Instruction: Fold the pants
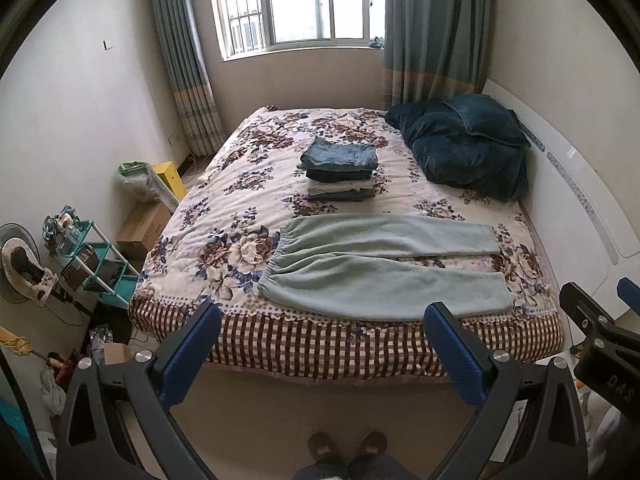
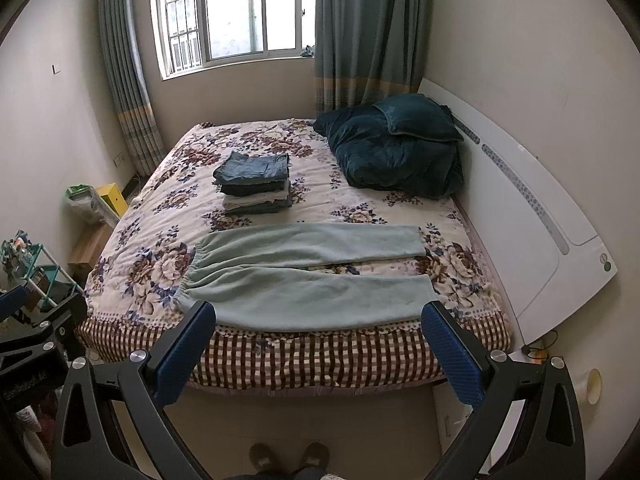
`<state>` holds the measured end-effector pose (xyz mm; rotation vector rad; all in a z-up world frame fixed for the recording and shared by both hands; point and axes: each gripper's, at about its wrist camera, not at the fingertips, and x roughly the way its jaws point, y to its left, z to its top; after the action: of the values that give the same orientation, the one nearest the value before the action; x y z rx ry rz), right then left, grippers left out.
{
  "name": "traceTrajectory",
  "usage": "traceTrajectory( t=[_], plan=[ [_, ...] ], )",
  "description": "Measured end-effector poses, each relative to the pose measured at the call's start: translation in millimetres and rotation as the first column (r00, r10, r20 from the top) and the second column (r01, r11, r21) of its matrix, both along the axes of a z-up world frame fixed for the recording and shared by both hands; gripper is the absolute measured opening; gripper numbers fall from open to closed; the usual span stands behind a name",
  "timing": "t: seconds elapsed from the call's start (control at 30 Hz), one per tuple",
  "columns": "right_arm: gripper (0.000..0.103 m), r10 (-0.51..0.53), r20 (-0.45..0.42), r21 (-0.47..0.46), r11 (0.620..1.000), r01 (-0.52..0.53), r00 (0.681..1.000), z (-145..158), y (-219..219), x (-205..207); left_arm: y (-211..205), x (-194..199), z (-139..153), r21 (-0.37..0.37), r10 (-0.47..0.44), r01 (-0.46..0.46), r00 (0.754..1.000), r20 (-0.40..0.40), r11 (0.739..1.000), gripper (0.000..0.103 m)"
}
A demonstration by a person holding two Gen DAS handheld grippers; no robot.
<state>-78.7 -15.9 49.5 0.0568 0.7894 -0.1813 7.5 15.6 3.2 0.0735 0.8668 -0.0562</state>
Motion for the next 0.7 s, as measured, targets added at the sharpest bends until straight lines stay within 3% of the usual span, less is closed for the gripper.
traceTrajectory(
  t=[0.7],
  plan=[
    [0.103, 0.005, -0.01, 0.0, 1.0, -0.005, 1.0, 0.2, 3.0, 4.0, 5.7, 2.4, -2.8, -0.001, -0.001, 0.001, 1.0, 0.002, 1.0, 0.103]
  ],
)
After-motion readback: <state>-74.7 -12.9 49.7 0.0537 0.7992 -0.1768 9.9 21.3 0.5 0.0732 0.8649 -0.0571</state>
